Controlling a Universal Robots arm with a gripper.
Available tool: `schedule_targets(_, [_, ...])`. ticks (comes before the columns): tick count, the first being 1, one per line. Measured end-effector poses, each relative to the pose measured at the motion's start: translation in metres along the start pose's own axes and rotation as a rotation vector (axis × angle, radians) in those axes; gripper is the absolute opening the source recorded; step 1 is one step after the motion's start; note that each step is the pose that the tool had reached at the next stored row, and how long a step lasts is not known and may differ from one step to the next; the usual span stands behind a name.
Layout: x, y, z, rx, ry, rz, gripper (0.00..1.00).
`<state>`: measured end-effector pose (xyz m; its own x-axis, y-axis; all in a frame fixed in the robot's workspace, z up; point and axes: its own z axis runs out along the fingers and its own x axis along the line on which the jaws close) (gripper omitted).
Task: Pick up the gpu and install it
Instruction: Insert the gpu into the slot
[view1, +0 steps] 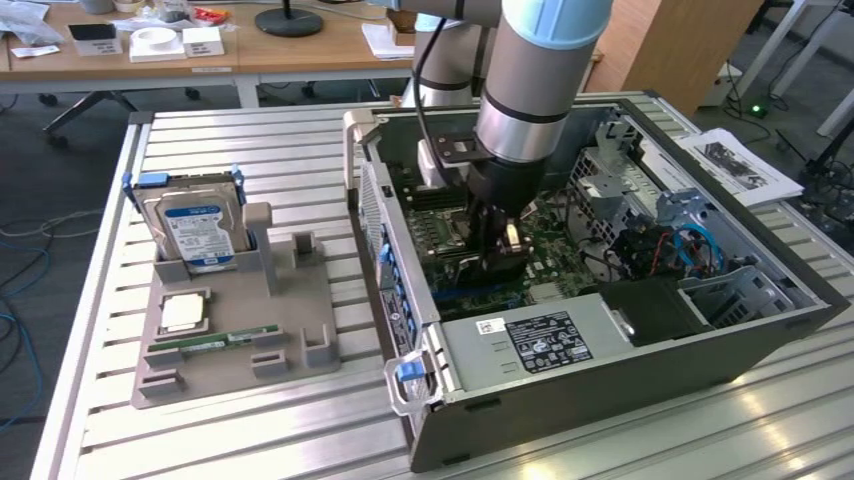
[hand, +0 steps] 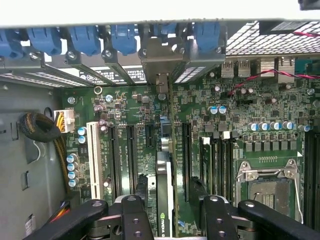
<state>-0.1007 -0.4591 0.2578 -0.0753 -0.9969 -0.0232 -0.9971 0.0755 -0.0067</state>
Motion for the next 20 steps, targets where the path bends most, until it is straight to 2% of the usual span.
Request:
schedule_targets(11, [0.0000,0.0000,-0.0022,0.0000,0.0001,0.000,0.46])
schedule_targets(12, [0.0000,0.0000,-0.0022,0.0000,0.0001,0.000,0.45])
schedule_targets(13, [0.0000,0.0000,-0.0022,0.0000,0.0001,0.000,0.38])
schedule_targets(15, [0.0000,0.0000,-0.0023,0.0000,0.0005,0.000,0.38])
schedule_targets(17, [0.0000,0.0000,-0.0024,-0.0002,0.0004,0.000,0.27])
schedule_targets(20, [0.0000,0.0000,-0.0023,-0.0001,0.0003,0.000,0.26])
